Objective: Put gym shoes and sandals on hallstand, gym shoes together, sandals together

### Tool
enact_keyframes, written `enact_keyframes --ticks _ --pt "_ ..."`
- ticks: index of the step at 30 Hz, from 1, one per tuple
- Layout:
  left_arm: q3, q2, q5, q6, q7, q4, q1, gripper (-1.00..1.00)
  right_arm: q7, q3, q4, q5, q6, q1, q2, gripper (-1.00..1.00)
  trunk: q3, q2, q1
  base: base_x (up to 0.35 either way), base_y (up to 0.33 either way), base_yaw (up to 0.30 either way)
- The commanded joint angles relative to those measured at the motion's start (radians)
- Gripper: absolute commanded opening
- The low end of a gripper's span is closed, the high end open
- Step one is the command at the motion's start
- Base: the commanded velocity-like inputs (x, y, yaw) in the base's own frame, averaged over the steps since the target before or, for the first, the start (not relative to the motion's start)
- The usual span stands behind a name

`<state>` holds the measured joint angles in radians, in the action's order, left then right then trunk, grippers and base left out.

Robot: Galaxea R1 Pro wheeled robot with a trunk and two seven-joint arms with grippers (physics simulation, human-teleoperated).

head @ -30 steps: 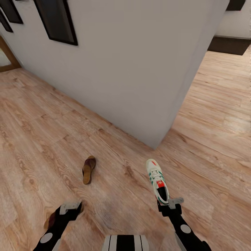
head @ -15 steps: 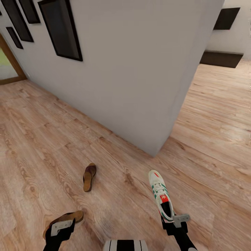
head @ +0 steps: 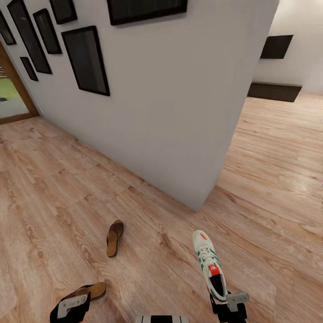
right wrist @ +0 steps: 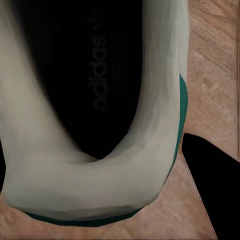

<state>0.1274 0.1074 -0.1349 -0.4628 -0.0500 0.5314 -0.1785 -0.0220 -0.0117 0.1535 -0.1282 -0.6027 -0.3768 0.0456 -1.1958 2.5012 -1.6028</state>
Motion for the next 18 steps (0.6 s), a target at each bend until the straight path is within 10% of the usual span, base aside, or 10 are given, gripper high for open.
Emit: enact_keyframes --ticks 1,18 --pt "0.000 0.000 -0.009 -0.002 -0.005 -0.001 0.000 1.00 -0.004 -0.002 -0.002 -0.007 -0.003 -0.001 0.000 -1.00 0.005 0.000 0.001 0.000 0.000 -0.169" --pt "-0.001 -0.002 -0.008 -0.005 -0.005 -0.022 0.001 1.00 -0.004 -0.002 -0.004 -0.007 -0.001 -0.001 -0.004 -1.00 0.077 -0.085 0.049 0.000 0.000 -0.238"
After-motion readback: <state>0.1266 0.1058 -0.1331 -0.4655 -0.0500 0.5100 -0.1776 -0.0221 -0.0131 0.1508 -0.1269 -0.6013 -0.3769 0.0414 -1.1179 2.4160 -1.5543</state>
